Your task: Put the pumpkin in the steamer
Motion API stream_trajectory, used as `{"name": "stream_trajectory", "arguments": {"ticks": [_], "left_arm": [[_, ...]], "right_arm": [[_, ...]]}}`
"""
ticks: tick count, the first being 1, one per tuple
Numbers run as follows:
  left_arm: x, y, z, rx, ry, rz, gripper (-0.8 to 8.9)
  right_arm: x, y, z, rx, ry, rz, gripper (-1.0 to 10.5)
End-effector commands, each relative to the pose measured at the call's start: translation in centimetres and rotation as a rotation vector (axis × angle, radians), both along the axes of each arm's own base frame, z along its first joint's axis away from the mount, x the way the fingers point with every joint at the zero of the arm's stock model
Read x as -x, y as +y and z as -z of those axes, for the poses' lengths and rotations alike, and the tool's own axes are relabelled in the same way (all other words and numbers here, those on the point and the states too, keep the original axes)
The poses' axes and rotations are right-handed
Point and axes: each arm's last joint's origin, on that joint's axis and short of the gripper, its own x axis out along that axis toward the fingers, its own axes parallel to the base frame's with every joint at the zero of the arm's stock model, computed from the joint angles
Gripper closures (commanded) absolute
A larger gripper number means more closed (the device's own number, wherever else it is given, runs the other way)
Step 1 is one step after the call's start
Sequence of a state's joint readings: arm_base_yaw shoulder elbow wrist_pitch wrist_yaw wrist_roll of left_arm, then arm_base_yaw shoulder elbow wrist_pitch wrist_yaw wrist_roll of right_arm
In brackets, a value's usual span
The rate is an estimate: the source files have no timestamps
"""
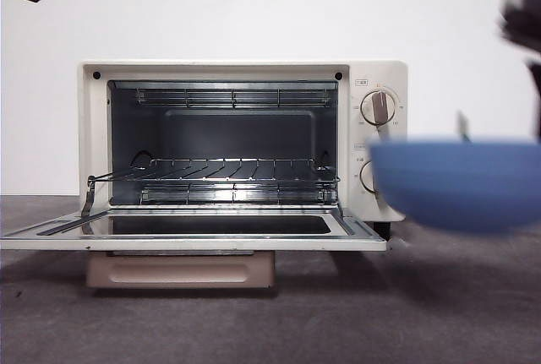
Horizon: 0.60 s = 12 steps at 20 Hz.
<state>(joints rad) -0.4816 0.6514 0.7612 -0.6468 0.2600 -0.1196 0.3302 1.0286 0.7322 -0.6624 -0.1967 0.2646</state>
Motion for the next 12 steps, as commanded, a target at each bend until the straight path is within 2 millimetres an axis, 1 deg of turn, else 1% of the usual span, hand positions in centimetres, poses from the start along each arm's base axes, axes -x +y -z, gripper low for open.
{"name": "stream_trajectory", "arguments": {"ticks": [1, 4, 6, 10, 12], "left_arm": [[-0.1, -0.1, -0.3, 0.003, -0.018, 0.006, 7.98], [-0.1, -0.1, -0.3, -0.008, -0.028, 0.014, 7.98], [-0.1, -0.1, -0.2, -0.012, -0.030, 0.016, 7.98], [-0.1, -0.1, -0.2, -0.016, -0.024, 0.017, 7.98], [-0.2, -0.1, -0.2, -0.016, -0.023, 0.017, 7.98]], "right_arm": [[-0.4, 2.2, -1.2, -0.029, -0.010, -0.019, 9.4], [-1.2, 5.3, -2.4, -0.038, -0.022, -0.063, 9.4], [-2.0, 7.4, -3.1, -0.030, -0.028, -0.081, 9.4], [-4.6, 11.5, -4.4, -0.022, -0.035, -0.087, 9.4], [-6.0, 13.1, -4.6, -0.025, -0.033, -0.067, 9.4]]}}
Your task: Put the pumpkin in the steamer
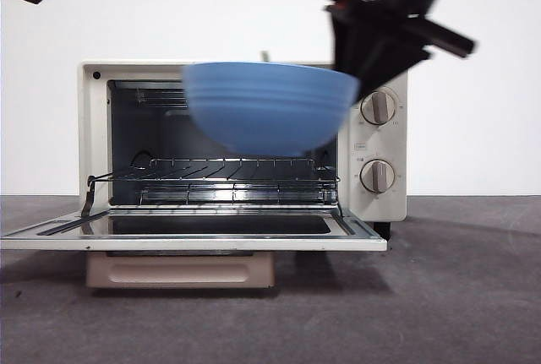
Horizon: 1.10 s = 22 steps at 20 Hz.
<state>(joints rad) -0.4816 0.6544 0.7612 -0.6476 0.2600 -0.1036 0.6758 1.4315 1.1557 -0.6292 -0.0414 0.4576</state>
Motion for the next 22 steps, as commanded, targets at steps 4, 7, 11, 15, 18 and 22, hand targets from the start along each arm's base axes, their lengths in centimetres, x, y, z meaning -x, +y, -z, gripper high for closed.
{"name": "stream_trajectory", "arguments": {"ticks": [4, 7, 11, 15, 18, 22], "left_arm": [[-0.1, -0.1, -0.2, -0.005, -0.016, 0.009, 7.98], [-0.1, -0.1, -0.2, -0.005, -0.016, 0.009, 7.98], [-0.1, -0.1, -0.2, -0.006, -0.014, 0.009, 7.98], [-0.1, -0.1, -0.1, -0.008, -0.011, 0.009, 7.98], [0.0, -0.1, -0.1, -0.012, -0.003, 0.009, 7.98], [0.0, 0.0, 0.0, -0.017, 0.007, 0.010, 7.98]], "right_arm": [[-3.5, 3.2, -0.2, -0.025, 0.002, 0.114, 9.4], [-4.6, 4.0, -0.1, -0.058, -0.025, 0.179, 9.4], [-5.6, 4.3, 0.6, -0.083, -0.047, 0.266, 9.4], [-6.2, 4.6, 1.0, -0.092, -0.079, 0.322, 9.4], [-6.5, 4.8, 1.3, -0.094, -0.093, 0.337, 9.4], [-6.8, 4.9, 1.9, -0.078, -0.097, 0.355, 9.4]]}}
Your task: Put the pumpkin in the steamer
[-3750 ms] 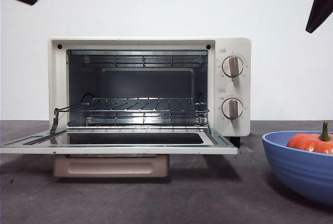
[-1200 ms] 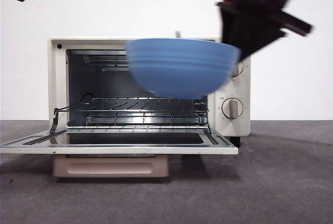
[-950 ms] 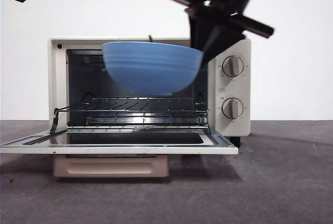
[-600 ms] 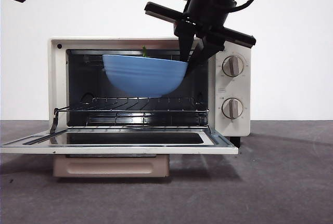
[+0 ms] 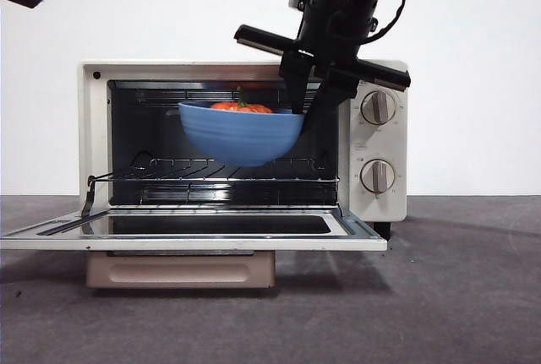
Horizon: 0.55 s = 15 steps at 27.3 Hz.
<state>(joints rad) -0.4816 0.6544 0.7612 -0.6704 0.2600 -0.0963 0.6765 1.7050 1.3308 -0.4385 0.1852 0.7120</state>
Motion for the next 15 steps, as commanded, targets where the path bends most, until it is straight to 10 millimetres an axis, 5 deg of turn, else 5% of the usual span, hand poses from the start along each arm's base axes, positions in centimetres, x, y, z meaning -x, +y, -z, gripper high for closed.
{"name": "stream_trajectory", "arguments": {"ticks": [1, 8, 15], "left_arm": [[-0.08, -0.09, -0.17, -0.002, -0.009, 0.006, 7.98], [-0.08, -0.09, -0.17, -0.002, -0.009, 0.006, 7.98], [-0.07, -0.08, -0.18, -0.001, -0.009, 0.006, 7.98]], "right_arm": [[-0.53, 0.64, 0.14, -0.002, -0.014, 0.025, 9.4], [-0.60, 0.68, 0.33, 0.010, -0.015, 0.023, 9.2], [-0.61, 0.74, 0.29, 0.010, -0.021, 0.018, 7.5]]}}
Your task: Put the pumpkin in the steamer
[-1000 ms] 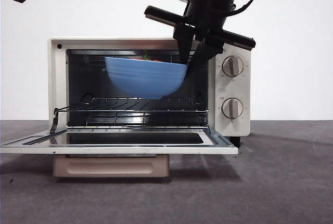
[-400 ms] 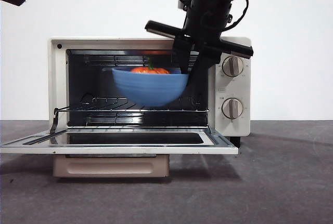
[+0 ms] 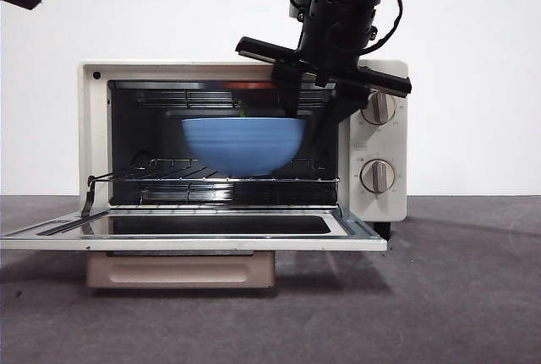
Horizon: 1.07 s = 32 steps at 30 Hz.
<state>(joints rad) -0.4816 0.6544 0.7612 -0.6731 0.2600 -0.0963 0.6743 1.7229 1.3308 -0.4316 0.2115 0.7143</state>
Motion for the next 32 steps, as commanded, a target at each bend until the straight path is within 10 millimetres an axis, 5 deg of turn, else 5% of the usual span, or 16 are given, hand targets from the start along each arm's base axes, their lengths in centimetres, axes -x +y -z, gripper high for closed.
{"name": "stream_trajectory", "arguments": {"ticks": [1, 14, 32], "left_arm": [[-0.1, -0.1, -0.2, 0.000, -0.012, 0.006, 7.98], [-0.1, -0.1, -0.2, 0.001, -0.012, 0.005, 7.98], [-0.1, -0.1, -0.3, 0.008, -0.014, 0.002, 7.98]], "right_arm": [[-0.2, 0.7, -0.3, -0.010, -0.020, -0.006, 7.5], [1.9, 0.5, -3.6, 0.017, -0.119, -0.061, 7.5], [8.6, -4.6, -11.5, 0.136, -0.292, -0.490, 7.5]]}}
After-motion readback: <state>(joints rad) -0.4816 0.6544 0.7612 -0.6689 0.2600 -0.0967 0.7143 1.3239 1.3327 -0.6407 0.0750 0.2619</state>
